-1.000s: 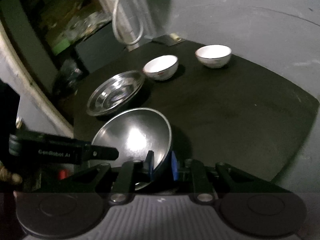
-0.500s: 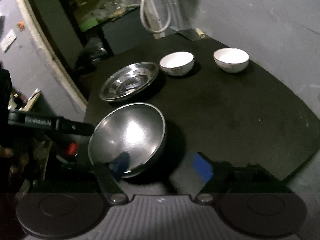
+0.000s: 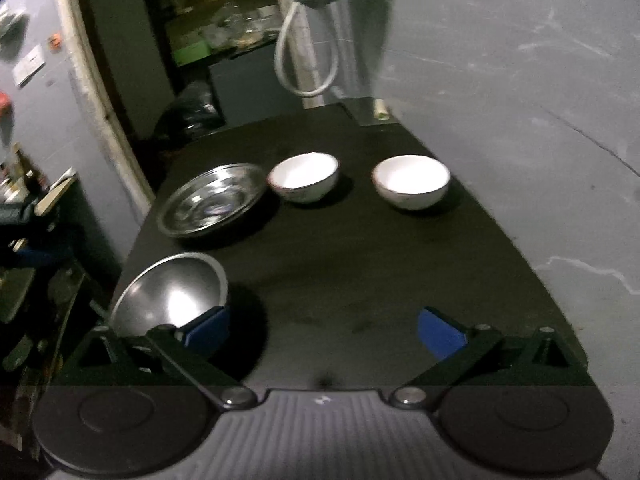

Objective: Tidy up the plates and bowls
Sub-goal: 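Lower the steel bowl onto the table and open both tools, then move both tools to the rim of the red-rimmed white bowl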

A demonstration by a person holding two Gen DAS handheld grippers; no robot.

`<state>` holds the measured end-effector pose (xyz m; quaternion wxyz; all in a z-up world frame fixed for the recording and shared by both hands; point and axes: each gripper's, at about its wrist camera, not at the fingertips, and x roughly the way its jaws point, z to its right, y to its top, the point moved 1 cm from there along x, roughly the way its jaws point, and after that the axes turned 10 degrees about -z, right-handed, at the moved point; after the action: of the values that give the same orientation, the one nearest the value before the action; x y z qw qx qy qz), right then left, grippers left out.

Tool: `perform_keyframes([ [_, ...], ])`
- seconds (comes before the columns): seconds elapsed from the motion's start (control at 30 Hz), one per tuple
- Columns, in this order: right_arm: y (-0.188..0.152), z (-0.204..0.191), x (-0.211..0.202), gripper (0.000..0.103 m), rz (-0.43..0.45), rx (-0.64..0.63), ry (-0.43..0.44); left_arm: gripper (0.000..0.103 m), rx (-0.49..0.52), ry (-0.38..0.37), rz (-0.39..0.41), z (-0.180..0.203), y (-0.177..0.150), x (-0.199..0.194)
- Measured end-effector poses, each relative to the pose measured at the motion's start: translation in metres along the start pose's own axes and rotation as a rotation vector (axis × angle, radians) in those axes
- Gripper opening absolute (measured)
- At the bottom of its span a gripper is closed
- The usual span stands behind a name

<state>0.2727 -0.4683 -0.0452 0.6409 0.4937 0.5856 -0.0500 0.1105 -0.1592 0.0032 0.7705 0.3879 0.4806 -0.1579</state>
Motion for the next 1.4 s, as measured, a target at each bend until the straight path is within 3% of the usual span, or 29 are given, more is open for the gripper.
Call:
perform_keyframes([
  [0.13,0.011,0.001,0.011,0.103,-0.007,0.042,-0.065,0.102,0.019,-0.046,0.018,-0.013,0.014,0.006],
  [0.23,0.015,-0.008,0.02,0.103,-0.013,0.043,-0.093,0.102,0.046,-0.033,0.004,-0.015,0.026,0.016],
  [0.37,0.022,-0.016,0.032,0.103,-0.024,0.033,-0.069,0.102,0.113,-0.03,0.017,-0.008,0.045,0.026],
  [0.6,0.057,-0.015,0.054,0.102,0.007,-0.038,-0.01,0.102,0.265,-0.044,0.05,0.036,0.091,0.051],
  [0.77,0.095,-0.005,0.071,0.093,0.048,-0.134,0.013,0.102,0.38,-0.041,0.032,0.081,0.126,0.092],
  [0.9,0.116,0.005,0.082,0.088,0.054,-0.142,0.09,0.102,0.457,-0.044,-0.001,0.113,0.153,0.129],
  [1.1,0.13,0.015,0.113,0.084,-0.025,-0.059,0.2,0.102,0.609,0.008,-0.06,0.146,0.172,0.178],
  [1.27,0.132,0.009,0.135,0.078,-0.061,-0.008,0.235,0.102,0.734,0.117,-0.107,0.163,0.172,0.205],
  [1.4,0.136,0.019,0.154,0.078,-0.084,0.121,0.283,0.097,0.754,0.107,-0.151,0.168,0.172,0.214],
])
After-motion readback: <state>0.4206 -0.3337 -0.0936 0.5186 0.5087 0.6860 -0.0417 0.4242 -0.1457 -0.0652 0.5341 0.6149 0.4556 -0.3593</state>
